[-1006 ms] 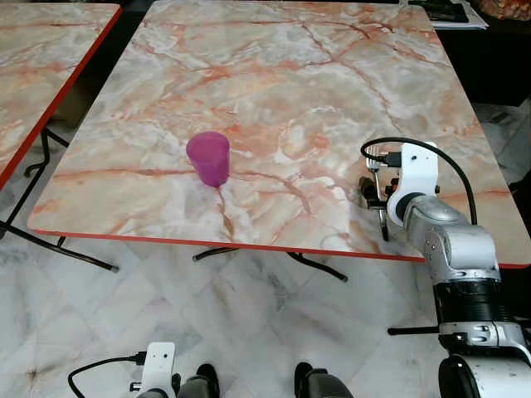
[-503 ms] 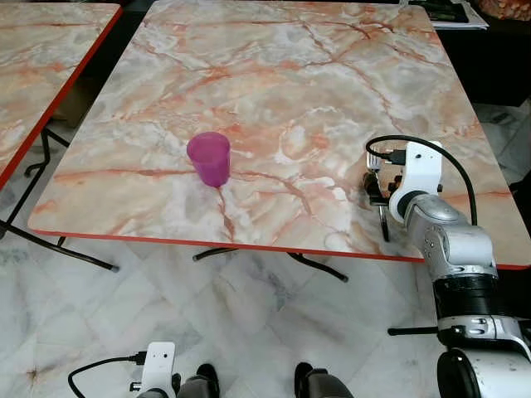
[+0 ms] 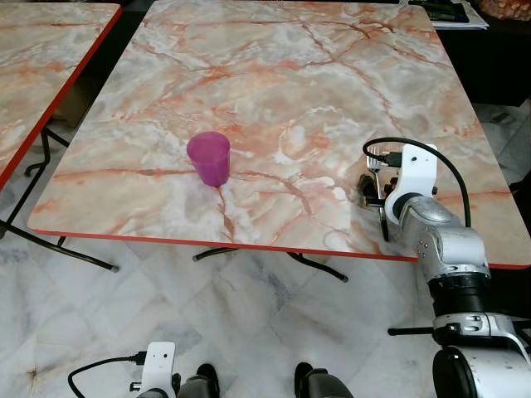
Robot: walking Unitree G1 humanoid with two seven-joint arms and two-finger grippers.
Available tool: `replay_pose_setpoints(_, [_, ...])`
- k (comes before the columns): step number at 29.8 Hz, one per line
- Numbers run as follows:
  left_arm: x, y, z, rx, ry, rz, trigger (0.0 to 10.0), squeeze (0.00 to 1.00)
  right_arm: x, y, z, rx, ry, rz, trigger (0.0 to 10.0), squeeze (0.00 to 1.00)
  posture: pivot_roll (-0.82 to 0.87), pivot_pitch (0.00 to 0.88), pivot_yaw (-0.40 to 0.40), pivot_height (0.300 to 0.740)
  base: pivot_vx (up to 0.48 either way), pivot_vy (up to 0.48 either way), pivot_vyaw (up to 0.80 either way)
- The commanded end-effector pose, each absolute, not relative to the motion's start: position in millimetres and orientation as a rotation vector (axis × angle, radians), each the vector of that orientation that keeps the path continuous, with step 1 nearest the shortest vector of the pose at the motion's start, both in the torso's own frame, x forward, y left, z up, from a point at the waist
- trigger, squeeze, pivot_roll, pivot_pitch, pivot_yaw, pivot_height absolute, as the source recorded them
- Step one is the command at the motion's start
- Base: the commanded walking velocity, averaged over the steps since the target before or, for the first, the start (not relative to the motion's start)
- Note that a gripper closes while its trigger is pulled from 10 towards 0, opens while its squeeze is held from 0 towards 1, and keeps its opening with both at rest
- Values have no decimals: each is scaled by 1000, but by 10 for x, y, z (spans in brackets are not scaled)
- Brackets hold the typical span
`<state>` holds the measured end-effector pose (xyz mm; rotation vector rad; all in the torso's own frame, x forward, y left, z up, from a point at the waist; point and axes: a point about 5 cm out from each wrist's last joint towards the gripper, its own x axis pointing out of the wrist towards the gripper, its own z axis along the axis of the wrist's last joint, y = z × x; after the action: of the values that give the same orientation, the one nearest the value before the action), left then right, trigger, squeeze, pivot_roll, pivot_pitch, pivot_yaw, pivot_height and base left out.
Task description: Setting the table
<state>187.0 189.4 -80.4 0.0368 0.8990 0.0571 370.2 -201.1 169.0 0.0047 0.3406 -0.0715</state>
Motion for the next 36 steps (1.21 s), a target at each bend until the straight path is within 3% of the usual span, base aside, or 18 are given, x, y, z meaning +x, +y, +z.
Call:
replay_pose_setpoints(1, [1586, 1809, -955, 2, 1019, 33, 10000, 0, 3708, -1989, 1662, 2, 355, -63, 10000, 0, -112, 263, -23, 740, 0, 0, 0])
replay_pose_setpoints(7, [1584, 1808, -956, 1, 1022, 29, 10000, 0, 3707, -1981, 1650, -1, 356, -52, 10000, 0, -113, 262, -24, 740, 0, 0, 0])
replay_pose_setpoints(8, [1583, 1807, -956, 0, 1022, 29, 10000, 0, 3706, -1979, 1646, -1, 357, -50, 9176, 0, -113, 262, -24, 740, 0, 0, 0])
replay_pose_setpoints(9, [1583, 1807, -956, 0, 1022, 29, 10000, 0, 3705, -1979, 1643, -1, 358, -49, 9176, 0, -113, 262, -24, 740, 0, 0, 0])
replay_pose_setpoints(10, [1583, 1806, -956, 0, 1022, 28, 10000, 0, 3704, -1978, 1642, -1, 358, -48, 3725, 0, -113, 263, -24, 740, 0, 0, 0])
replay_pose_setpoints(11, [1583, 1806, -957, -1, 1022, 28, 10000, 0, 3703, -1978, 1641, -1, 358, -48, 3725, 0, -113, 263, -24, 740, 0, 0, 0])
replay_pose_setpoints(12, [1582, 1805, -957, -1, 1022, 28, 10000, 0, 3702, -1975, 1639, -1, 359, -46, 0, 0, -112, 263, -24, 740, 0, 0, 0])
replay_pose_setpoints(36, [1585, 1798, -957, -2, 1026, 17, 10000, 0, 3690, -1953, 1634, -20, 371, -31, 0, 0, -118, 264, -24, 740, 0, 0, 0])
